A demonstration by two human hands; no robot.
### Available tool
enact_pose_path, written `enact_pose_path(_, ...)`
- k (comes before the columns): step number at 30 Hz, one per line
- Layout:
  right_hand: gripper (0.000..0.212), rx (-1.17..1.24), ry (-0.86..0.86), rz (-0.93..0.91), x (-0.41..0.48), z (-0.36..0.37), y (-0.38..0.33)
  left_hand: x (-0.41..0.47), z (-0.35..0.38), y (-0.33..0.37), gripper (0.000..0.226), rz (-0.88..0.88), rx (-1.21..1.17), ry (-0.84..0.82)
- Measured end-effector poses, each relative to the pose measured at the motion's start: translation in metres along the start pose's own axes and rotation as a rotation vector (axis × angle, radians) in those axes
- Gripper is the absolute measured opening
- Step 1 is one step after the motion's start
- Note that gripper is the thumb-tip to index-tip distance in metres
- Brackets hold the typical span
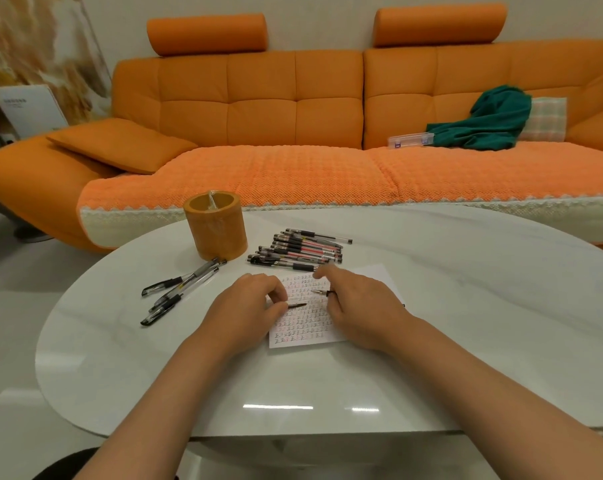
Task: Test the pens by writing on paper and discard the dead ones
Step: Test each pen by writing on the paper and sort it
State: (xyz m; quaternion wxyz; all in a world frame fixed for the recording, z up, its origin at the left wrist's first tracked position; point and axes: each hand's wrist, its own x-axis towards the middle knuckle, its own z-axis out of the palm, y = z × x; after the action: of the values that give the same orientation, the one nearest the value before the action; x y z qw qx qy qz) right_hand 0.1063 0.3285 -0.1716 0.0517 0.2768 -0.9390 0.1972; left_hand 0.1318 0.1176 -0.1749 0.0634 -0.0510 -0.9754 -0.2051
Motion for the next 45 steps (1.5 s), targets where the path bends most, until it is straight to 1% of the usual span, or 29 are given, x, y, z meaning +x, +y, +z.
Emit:
enact_pose_path(3, 0.028, 0.038, 0.053, -0.032, 0.001, -0.004, 0.003, 0.002, 0.003, 0.003, 0.009, 0.005, 0.003, -0.001)
enact_pose_path(5, 0.024, 0.031, 0.112, -0.039, 0.004, -0.004, 0.006, 0.003, 0.007, 0.005, 0.019, 0.021, -0.004, 0.009)
enact_pose_path(8, 0.031, 0.121, 0.171, -0.035, 0.005, -0.004, 0.009, 0.005, 0.011, 0.008, 0.035, 0.070, -0.041, -0.025)
enact_pose_path(10, 0.040, 0.193, 0.155, -0.030, 0.005, -0.006, 0.010, 0.006, 0.014, 0.009, 0.043, 0.102, -0.035, -0.069)
enact_pose_path(13, 0.046, 0.282, 0.096, -0.022, 0.004, -0.005, 0.009, 0.007, 0.017, 0.008, 0.054, 0.091, 0.032, -0.141)
enact_pose_path(15, 0.045, 0.333, 0.086, -0.023, 0.003, -0.001, 0.009, 0.007, 0.018, 0.007, 0.057, 0.081, 0.056, -0.160)
enact_pose_path(16, 0.039, 0.370, 0.088, -0.021, 0.002, -0.001, 0.009, 0.007, 0.018, 0.006, 0.057, 0.079, 0.063, -0.166)
enact_pose_path(18, 0.020, 0.502, 0.078, 0.008, -0.002, -0.001, 0.004, 0.007, 0.016, 0.004, 0.057, 0.083, 0.076, -0.173)
enact_pose_path(19, 0.013, 0.622, 0.063, 0.035, -0.004, -0.002, 0.001, 0.007, 0.015, 0.004, 0.058, 0.081, 0.082, -0.175)
enact_pose_path(20, 0.013, 0.754, 0.048, 0.074, -0.005, -0.003, -0.003, 0.007, 0.015, 0.003, 0.058, 0.074, 0.086, -0.177)
enact_pose_path(21, 0.018, 0.867, 0.030, 0.116, -0.005, -0.003, -0.004, 0.008, 0.014, 0.003, 0.059, 0.066, 0.088, -0.179)
enact_pose_path(23, 0.022, 0.986, -0.024, 0.194, -0.007, -0.002, -0.006, 0.007, 0.012, 0.002, 0.059, 0.062, 0.088, -0.180)
enact_pose_path(26, 0.016, 0.961, -0.089, 0.236, -0.009, -0.001, -0.008, 0.007, 0.010, 0.002, 0.060, 0.076, 0.152, -0.183)
enact_pose_path(28, 0.009, 0.917, -0.118, 0.211, -0.012, -0.003, -0.007, 0.007, 0.009, 0.003, 0.059, 0.082, 0.217, -0.186)
enact_pose_path(30, 0.007, 0.886, -0.145, 0.181, -0.013, -0.004, -0.004, 0.008, 0.008, 0.005, 0.056, 0.076, 0.239, -0.192)
enact_pose_path(34, 0.015, 0.810, -0.166, 0.120, -0.014, -0.001, -0.001, 0.007, 0.010, 0.007, 0.057, 0.063, 0.196, -0.189)
enact_pose_path(40, 0.014, 0.724, -0.147, 0.097, -0.015, 0.000, 0.000, 0.005, 0.012, 0.007, 0.068, 0.062, 0.064, -0.212)
enact_pose_path(45, 0.015, 0.723, -0.138, 0.078, -0.017, 0.001, -0.002, 0.004, 0.011, 0.006, 0.071, 0.060, 0.009, -0.226)
